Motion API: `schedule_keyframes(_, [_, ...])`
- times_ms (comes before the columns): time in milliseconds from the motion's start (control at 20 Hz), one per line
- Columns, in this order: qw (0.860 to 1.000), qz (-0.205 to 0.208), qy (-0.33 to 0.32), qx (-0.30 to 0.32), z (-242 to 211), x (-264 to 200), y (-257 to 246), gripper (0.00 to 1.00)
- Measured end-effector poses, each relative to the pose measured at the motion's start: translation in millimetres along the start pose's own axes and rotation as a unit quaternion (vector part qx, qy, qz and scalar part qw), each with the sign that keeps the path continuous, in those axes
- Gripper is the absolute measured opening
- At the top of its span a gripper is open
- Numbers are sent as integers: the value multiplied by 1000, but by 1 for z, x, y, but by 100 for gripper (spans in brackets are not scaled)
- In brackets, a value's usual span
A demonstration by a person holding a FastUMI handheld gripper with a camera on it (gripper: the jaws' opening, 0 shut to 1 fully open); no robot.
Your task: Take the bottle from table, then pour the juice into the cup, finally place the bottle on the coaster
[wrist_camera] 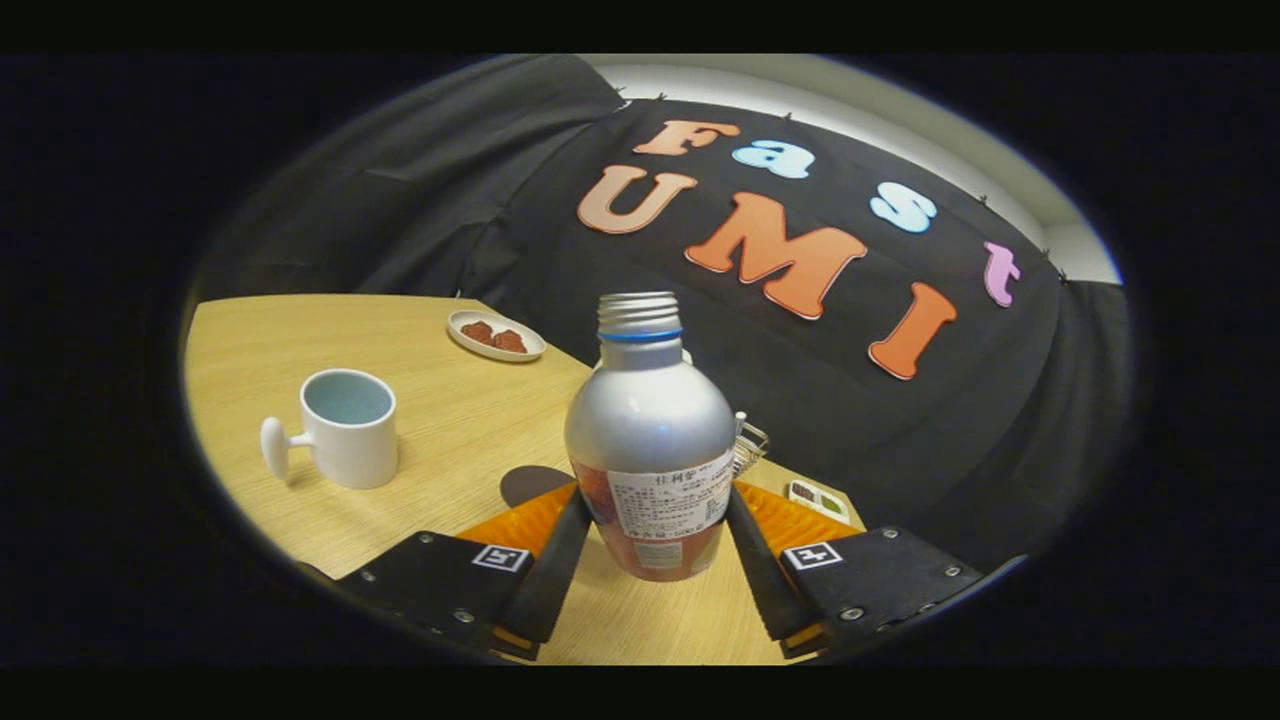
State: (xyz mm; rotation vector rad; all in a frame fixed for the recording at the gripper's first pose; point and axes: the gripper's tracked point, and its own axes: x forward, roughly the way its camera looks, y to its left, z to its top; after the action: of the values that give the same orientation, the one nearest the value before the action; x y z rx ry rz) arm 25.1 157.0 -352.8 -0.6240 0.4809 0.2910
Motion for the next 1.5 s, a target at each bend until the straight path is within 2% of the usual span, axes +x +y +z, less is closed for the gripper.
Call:
schedule_keyframes(150, [999,-18,-3,-50,8,4,-3,77])
schedule_keyframes(350, [995,-17,-9,-95,18,8,5,77])
schedule_keyframes(550, [986,-30,-21,-161,29,12,12,77])
schedule_keyframes(850, [974,-43,-31,-221,38,14,23,77])
schedule_keyframes(1100, [948,-70,-49,-306,52,19,26,77])
schedule_keyframes(1300, [931,-61,-62,-355,51,20,41,77])
schedule_keyframes(1500, [911,-71,-77,-398,58,21,47,77])
